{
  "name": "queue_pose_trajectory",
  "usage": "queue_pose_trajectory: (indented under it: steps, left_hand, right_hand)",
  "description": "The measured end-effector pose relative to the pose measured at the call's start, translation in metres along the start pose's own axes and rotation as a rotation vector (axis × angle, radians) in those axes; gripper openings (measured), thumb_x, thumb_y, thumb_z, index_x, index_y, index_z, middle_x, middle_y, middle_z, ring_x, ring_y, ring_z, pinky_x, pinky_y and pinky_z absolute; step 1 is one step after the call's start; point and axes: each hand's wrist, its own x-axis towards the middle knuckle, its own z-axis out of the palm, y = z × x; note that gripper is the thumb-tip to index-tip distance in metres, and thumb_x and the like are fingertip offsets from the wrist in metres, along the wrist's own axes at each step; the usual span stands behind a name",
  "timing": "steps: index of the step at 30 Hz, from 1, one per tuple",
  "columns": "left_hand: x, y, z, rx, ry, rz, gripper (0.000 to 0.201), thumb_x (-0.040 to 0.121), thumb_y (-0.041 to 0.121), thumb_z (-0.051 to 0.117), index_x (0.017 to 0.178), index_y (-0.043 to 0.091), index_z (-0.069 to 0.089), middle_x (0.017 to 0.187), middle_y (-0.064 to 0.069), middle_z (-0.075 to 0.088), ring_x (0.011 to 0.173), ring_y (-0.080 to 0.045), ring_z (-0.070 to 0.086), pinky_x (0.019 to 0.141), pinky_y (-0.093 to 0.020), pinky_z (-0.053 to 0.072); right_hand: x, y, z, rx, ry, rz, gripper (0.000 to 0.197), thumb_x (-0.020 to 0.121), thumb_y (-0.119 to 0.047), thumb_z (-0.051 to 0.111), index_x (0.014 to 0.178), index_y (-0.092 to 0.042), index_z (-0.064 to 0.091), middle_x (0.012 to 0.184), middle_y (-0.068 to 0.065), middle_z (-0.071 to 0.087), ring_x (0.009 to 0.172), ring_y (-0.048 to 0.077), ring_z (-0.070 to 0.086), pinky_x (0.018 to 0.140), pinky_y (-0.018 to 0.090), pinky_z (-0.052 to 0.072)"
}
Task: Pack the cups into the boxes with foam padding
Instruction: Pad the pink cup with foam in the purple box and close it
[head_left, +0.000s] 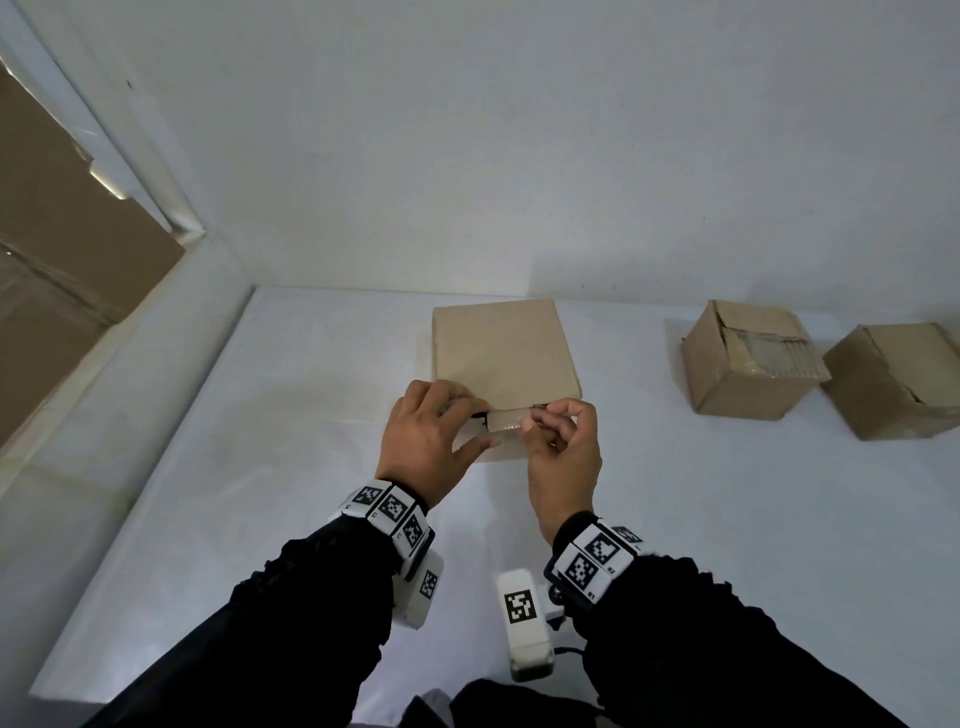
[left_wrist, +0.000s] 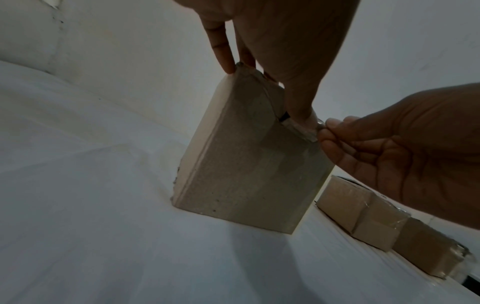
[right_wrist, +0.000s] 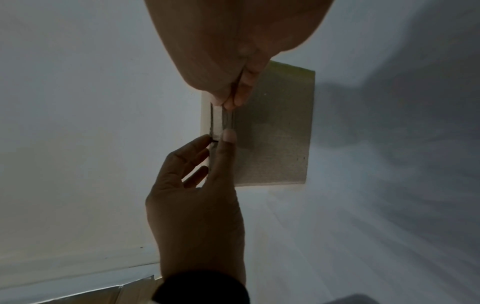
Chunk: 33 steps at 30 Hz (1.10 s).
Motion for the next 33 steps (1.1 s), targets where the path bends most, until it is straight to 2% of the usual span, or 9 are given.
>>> queue_pose_trajectory:
  steps: [4, 9, 13, 16, 18, 21, 27, 30, 33]
  left_hand:
    - [0.005, 0.002, 0.001, 0.021, -0.035, -0.020, 0.030, 0.083, 0.051, 0.067, 0.096, 0.024, 0.068, 0.093, 0.004, 0.058, 0.082, -0.022, 0.047, 0.070, -0.038, 0.047]
    - [0.009, 0.002, 0.002, -0.003, -0.041, -0.058, 0.029, 0.081, 0.049, 0.069, 0.093, 0.023, 0.067, 0.093, 0.005, 0.056, 0.082, -0.021, 0.046, 0.070, -0.040, 0.047]
    - [0.012, 0.002, 0.003, 0.000, -0.028, -0.149, 0.052, 0.073, 0.059, 0.071, 0.112, 0.025, 0.061, 0.123, -0.002, 0.051, 0.104, -0.027, 0.047, 0.088, -0.039, 0.045]
    - [0.012, -0.003, 0.004, -0.071, -0.078, -0.254, 0.070, 0.072, 0.069, 0.061, 0.128, 0.027, 0.052, 0.143, -0.005, 0.037, 0.116, -0.030, 0.045, 0.098, -0.041, 0.041]
    - [0.012, -0.006, 0.006, -0.130, -0.122, -0.307, 0.072, 0.072, 0.070, 0.057, 0.131, 0.029, 0.049, 0.148, -0.002, 0.030, 0.117, -0.029, 0.047, 0.098, -0.041, 0.044]
    - [0.013, -0.006, 0.007, -0.131, -0.121, -0.331, 0.069, 0.073, 0.068, 0.055, 0.131, 0.032, 0.047, 0.148, 0.002, 0.029, 0.117, -0.026, 0.048, 0.096, -0.042, 0.047]
    - [0.020, -0.006, 0.007, -0.143, -0.114, -0.374, 0.059, 0.077, 0.053, 0.067, 0.129, 0.029, 0.049, 0.146, 0.003, 0.030, 0.111, -0.024, 0.053, 0.087, -0.038, 0.051]
    - [0.022, -0.009, 0.004, -0.159, -0.099, -0.378, 0.056, 0.076, 0.046, 0.075, 0.122, 0.022, 0.054, 0.141, -0.001, 0.032, 0.091, -0.016, 0.056, 0.075, -0.031, 0.051]
    - [0.028, -0.010, 0.002, -0.173, -0.100, -0.415, 0.050, 0.074, 0.044, 0.078, 0.114, 0.021, 0.057, 0.129, 0.001, 0.039, 0.079, -0.020, 0.059, 0.072, -0.032, 0.051]
  right_hand:
    - [0.003, -0.003, 0.000, 0.001, 0.024, -0.038, 0.029, 0.083, -0.005, 0.072, 0.099, -0.015, 0.049, 0.093, 0.001, 0.072, 0.078, 0.013, 0.067, 0.074, 0.013, 0.049]
    - [0.013, -0.004, -0.006, -0.041, -0.020, -0.097, 0.026, 0.081, -0.005, 0.075, 0.090, -0.016, 0.054, 0.087, -0.001, 0.070, 0.077, 0.014, 0.067, 0.073, 0.019, 0.051]
    - [0.023, -0.002, -0.017, -0.243, -0.091, -0.208, 0.026, 0.079, -0.019, 0.079, 0.090, -0.023, 0.056, 0.093, -0.009, 0.066, 0.092, 0.014, 0.058, 0.078, 0.022, 0.043]
    - [0.041, 0.001, -0.026, -0.568, -0.096, -0.420, 0.040, 0.075, -0.042, 0.080, 0.106, -0.027, 0.060, 0.118, -0.007, 0.052, 0.113, 0.018, 0.041, 0.094, 0.026, 0.036]
    - [0.052, 0.000, -0.031, -0.633, -0.191, -0.477, 0.045, 0.077, -0.047, 0.077, 0.114, -0.028, 0.061, 0.132, -0.004, 0.044, 0.122, 0.020, 0.037, 0.100, 0.031, 0.037]
    - [0.062, -0.002, -0.033, -0.619, -0.294, -0.512, 0.037, 0.078, -0.043, 0.077, 0.107, -0.023, 0.065, 0.130, -0.004, 0.046, 0.117, 0.016, 0.046, 0.092, 0.034, 0.047]
    - [0.067, -0.001, -0.026, -0.746, -0.246, -0.572, 0.032, 0.081, -0.047, 0.072, 0.099, -0.023, 0.062, 0.121, -0.005, 0.047, 0.106, 0.017, 0.047, 0.072, 0.027, 0.046]
    - [0.065, 0.002, -0.029, -0.784, -0.267, -0.593, 0.032, 0.083, -0.046, 0.070, 0.102, -0.022, 0.061, 0.122, -0.004, 0.046, 0.107, 0.017, 0.049, 0.070, 0.027, 0.048]
    - [0.065, 0.002, -0.036, -0.762, -0.288, -0.588, 0.028, 0.084, -0.038, 0.070, 0.102, -0.021, 0.058, 0.120, -0.005, 0.045, 0.102, 0.015, 0.055, 0.068, 0.029, 0.051]
